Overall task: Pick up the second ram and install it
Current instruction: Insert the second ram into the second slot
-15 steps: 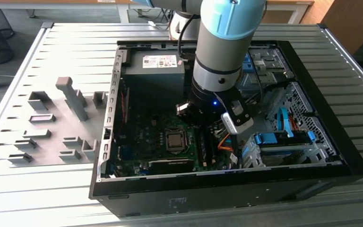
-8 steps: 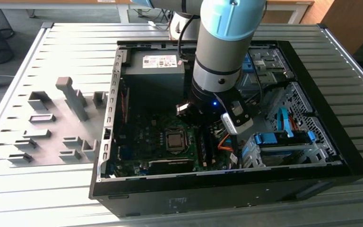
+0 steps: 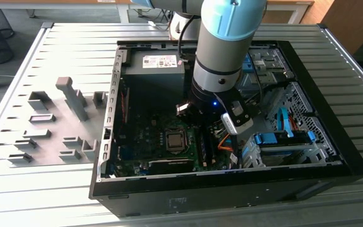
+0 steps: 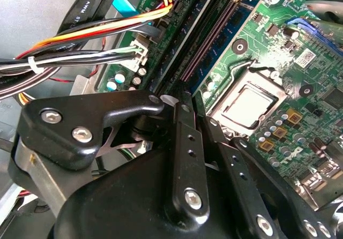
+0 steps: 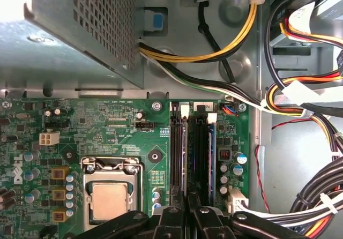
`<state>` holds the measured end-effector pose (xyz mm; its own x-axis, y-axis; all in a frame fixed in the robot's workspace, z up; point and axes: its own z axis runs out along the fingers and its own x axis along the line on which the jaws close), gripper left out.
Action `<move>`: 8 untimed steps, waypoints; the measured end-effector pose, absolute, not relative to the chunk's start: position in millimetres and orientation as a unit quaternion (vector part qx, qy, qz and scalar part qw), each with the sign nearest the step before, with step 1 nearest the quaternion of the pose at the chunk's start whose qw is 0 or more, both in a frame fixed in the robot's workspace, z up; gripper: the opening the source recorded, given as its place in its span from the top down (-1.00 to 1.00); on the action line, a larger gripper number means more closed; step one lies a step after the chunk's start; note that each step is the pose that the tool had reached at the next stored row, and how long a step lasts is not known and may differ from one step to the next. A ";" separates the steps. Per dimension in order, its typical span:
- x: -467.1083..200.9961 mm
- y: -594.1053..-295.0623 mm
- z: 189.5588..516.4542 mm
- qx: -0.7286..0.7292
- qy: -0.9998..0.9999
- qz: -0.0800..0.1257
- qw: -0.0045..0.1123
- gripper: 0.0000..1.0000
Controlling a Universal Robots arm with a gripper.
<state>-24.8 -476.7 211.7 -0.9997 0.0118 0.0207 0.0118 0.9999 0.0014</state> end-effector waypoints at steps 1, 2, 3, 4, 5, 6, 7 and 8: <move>-24.7 -476.7 211.7 -0.006 -1.000 -0.001 0.011 0.73; -24.8 -476.7 211.7 -0.006 -1.000 -0.001 0.012 0.73; -24.7 -476.5 211.7 -0.006 -1.000 -0.001 0.012 0.73; -24.7 -476.5 211.7 -0.006 -1.000 -0.001 0.012 0.73; -24.6 -476.5 211.8 -0.006 -1.000 -0.001 0.013 0.73; -24.6 -476.5 211.8 -0.006 -1.000 -0.002 0.013 0.73; -24.7 -476.5 211.8 -0.006 -1.000 -0.003 0.013 0.73; -24.7 -476.5 211.7 -0.006 -1.000 -0.004 0.013 0.73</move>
<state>-24.7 -476.5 211.7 -0.9996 0.0118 0.0264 0.0120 0.9999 0.0083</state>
